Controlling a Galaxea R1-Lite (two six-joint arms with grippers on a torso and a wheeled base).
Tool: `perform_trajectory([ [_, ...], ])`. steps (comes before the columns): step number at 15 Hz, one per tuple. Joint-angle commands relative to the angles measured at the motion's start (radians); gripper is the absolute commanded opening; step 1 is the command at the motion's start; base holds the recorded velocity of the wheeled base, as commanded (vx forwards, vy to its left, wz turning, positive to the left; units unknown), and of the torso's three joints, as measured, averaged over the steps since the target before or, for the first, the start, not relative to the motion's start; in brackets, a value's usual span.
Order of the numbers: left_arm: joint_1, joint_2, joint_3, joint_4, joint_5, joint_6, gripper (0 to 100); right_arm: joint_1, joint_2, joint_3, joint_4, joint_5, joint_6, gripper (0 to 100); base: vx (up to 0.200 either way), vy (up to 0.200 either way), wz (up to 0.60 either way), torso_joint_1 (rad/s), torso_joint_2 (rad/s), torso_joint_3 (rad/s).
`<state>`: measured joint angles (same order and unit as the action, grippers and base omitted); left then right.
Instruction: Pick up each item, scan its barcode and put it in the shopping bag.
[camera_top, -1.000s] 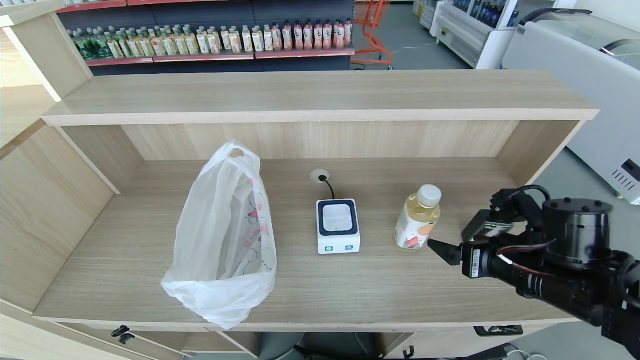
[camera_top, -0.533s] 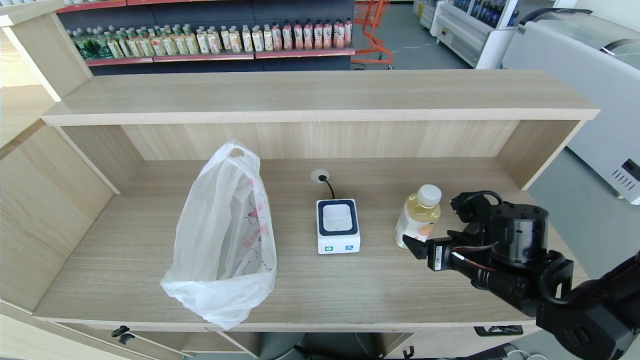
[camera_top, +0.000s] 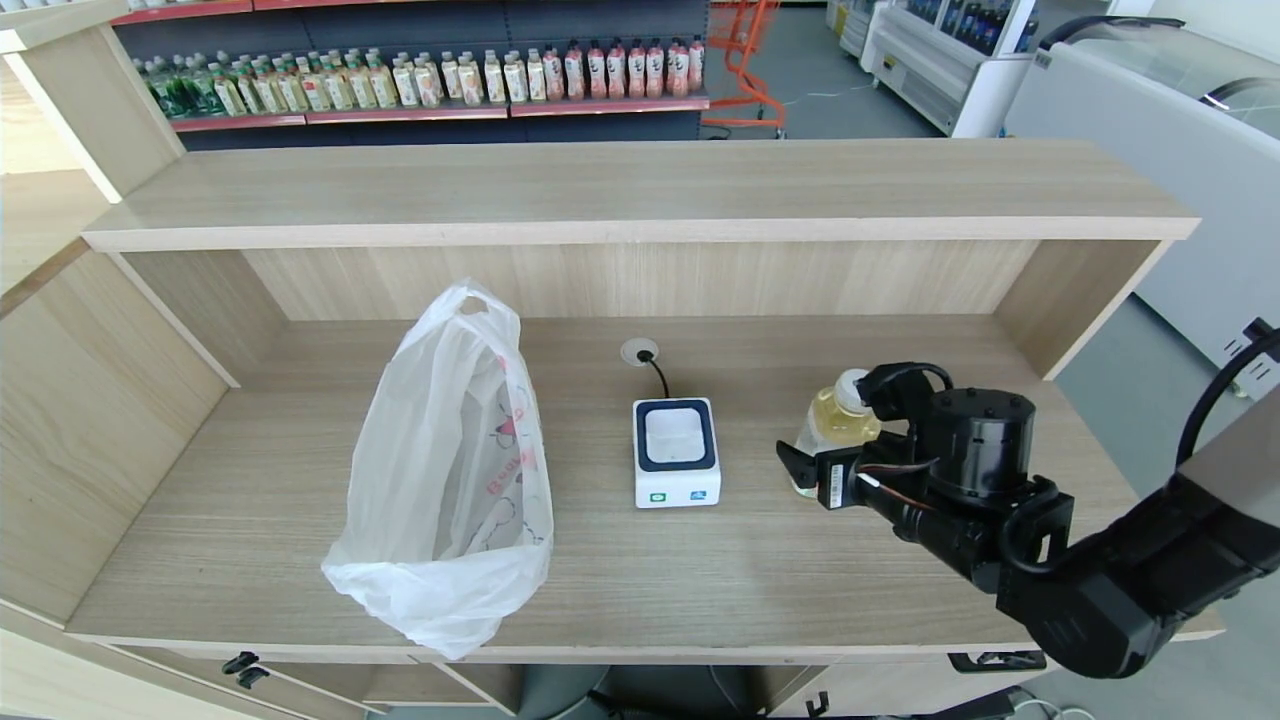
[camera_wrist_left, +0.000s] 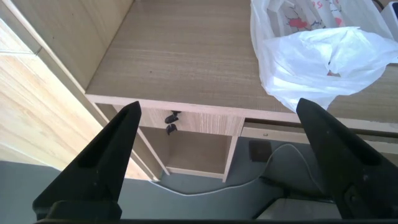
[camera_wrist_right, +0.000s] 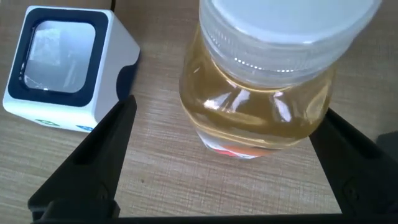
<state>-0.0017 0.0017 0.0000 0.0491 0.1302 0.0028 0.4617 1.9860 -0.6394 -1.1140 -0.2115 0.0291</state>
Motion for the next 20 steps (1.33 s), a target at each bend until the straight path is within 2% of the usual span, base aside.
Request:
perform_trajectory([
  [1,0.0,0.0,0.0,0.001,0.0,0.0,100,0.005,0.047,-0.003,-0.023,0.0,-0.008,100,0.0,0.0,0.0,0.0,0.0,0.0],
  [6,0.0,0.0,0.0,0.0,0.0,0.0,100,0.005,0.113,-0.039,-0.095,0.001,-0.015,100,0.0,0.0,0.0,0.0,0.0,0.0],
  [14,0.0,0.0,0.0,0.0,0.0,0.0,100,-0.003,0.152,-0.129,-0.099,0.017,-0.071,100,0.0,0.0,0.0,0.0,0.0,0.0],
  [17,0.0,0.0,0.0,0.0,0.0,0.0,100,-0.014,0.155,-0.14,-0.099,0.063,-0.077,100,0.0,0.0,0.0,0.0,0.0,0.0],
  [18,0.0,0.0,0.0,0.0,0.0,0.0,100,-0.017,0.159,-0.152,-0.099,0.067,-0.089,0,0.0,0.0,0.0,0.0,0.0,0.0],
  [20,0.0,0.0,0.0,0.0,0.0,0.0,100,-0.025,0.155,-0.155,-0.098,0.067,-0.104,0,0.0,0.0,0.0,0.0,0.0,0.0],
])
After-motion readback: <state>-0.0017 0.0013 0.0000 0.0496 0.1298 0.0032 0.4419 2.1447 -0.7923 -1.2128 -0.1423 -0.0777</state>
